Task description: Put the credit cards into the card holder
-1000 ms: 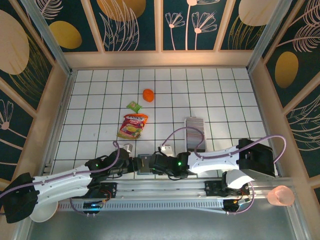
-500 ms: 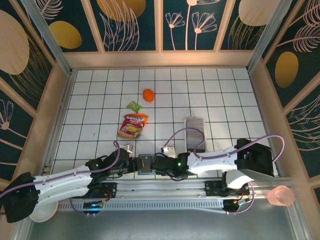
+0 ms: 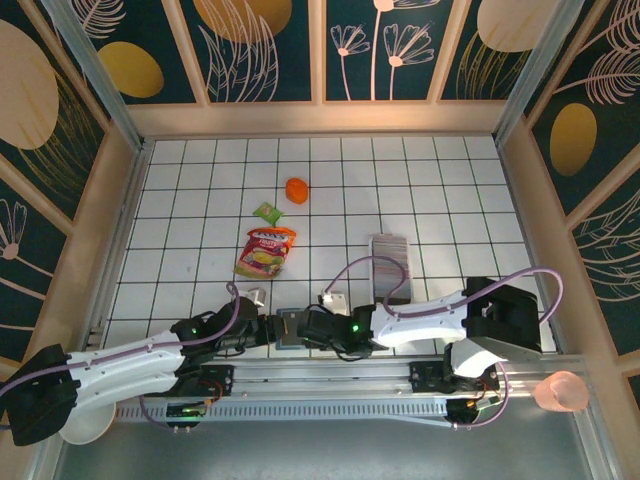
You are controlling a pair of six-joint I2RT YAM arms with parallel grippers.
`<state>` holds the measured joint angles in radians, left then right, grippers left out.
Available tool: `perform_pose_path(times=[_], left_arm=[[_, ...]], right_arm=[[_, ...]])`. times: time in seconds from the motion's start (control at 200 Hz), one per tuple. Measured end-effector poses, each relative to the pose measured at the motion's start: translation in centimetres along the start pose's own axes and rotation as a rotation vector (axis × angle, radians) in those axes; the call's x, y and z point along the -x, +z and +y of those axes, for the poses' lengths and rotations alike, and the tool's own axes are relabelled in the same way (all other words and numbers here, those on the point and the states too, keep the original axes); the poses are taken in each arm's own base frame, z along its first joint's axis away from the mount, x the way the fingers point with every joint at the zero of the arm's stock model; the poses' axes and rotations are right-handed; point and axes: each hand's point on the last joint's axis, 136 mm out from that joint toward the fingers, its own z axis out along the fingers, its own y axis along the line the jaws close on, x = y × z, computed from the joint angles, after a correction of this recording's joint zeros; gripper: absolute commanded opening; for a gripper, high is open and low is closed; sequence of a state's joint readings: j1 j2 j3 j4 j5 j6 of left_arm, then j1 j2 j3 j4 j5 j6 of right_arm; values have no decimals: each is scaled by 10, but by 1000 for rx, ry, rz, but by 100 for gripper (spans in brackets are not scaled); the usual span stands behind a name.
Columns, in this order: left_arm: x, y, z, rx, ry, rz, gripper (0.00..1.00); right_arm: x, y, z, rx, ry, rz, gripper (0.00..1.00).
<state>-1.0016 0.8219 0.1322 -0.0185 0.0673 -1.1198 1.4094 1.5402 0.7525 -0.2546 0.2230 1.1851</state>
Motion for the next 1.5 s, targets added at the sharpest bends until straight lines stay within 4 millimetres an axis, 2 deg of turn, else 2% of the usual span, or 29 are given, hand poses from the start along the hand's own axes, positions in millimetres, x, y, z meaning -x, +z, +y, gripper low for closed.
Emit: perform_pose_path(times=[0.681,1.226,1.501], left_arm=[[1,0,1,-14,-10,-12,34],[5,-2,8,-7,-52,-55,21],[7,-2,13,-3,-74,-77,18]], right_arm=[[7,5,38,157,44,1,51],[14,0,76,318,64,-13,51],[20,-9,94,397,1,-50,51]])
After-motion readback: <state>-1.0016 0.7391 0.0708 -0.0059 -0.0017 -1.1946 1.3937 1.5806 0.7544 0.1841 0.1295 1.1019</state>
